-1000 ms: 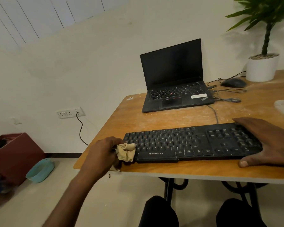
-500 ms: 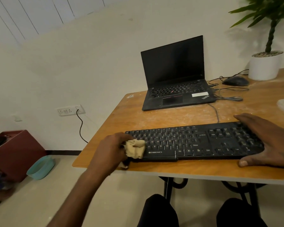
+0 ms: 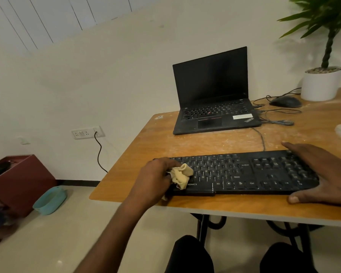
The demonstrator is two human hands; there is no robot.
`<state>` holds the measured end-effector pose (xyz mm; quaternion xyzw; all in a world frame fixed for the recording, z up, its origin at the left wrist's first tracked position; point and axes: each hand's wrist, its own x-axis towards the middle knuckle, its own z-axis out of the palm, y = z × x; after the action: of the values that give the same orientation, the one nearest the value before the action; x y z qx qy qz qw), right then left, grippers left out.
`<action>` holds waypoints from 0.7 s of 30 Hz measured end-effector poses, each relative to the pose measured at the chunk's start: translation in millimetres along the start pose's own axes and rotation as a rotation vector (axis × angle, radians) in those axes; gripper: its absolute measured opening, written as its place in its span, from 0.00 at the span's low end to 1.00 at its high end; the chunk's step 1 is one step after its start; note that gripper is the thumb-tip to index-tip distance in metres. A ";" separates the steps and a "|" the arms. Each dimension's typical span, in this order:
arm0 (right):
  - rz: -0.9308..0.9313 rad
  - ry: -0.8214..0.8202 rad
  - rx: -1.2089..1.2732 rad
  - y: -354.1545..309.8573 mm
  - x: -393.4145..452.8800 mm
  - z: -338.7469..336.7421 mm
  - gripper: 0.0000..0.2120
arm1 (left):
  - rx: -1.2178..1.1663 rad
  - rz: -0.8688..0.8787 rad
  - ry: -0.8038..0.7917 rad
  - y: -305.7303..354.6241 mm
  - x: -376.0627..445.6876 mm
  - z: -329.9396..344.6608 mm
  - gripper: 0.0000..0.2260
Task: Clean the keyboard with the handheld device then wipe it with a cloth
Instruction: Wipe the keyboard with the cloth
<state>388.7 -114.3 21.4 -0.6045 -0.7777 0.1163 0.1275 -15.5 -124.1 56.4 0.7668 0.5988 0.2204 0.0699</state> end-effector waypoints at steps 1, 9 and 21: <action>-0.002 0.000 -0.002 -0.2 -0.4 -0.6 0.65 | 0.018 0.001 0.013 -0.2 2.6 1.1 0.21; -0.011 0.007 -0.001 -1.9 -3.6 -2.4 0.63 | 0.082 -0.138 -0.021 -30.5 -14.5 -29.8 0.17; -0.013 0.010 -0.001 0.4 -2.8 -1.3 0.62 | -0.026 0.107 -0.045 46.7 -6.1 20.1 0.20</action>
<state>390.2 -116.9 22.4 -0.5999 -0.7811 0.1120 0.1321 33.3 -139.5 54.2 0.8014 0.5525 0.2141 0.0814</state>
